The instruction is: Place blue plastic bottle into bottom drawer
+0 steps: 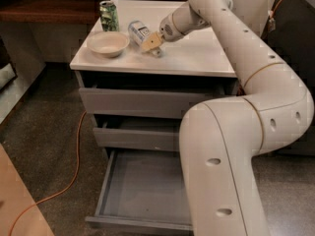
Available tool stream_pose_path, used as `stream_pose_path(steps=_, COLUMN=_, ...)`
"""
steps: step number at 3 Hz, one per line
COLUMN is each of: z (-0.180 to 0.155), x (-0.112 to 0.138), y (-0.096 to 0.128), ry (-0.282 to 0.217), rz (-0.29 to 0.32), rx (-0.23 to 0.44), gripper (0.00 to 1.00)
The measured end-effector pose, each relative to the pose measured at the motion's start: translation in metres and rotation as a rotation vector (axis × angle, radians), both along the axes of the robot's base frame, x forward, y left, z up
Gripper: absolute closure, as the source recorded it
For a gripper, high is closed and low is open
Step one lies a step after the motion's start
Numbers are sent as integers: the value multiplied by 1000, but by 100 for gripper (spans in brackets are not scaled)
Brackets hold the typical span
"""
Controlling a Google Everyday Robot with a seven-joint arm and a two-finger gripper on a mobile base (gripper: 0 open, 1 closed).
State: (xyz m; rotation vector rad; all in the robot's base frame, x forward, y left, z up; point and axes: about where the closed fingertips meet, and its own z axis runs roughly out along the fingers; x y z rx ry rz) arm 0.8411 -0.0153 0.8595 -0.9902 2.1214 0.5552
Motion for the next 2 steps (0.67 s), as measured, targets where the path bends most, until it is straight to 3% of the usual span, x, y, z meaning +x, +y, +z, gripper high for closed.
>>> stream_pose_path(steps=1, z=8, x=-8, y=-13, ry=-20, rz=-20, rx=12, gripper=64)
stream_pose_path(steps=2, z=45, x=-40, y=-39, ry=-115, rz=-52, rx=56, gripper=95)
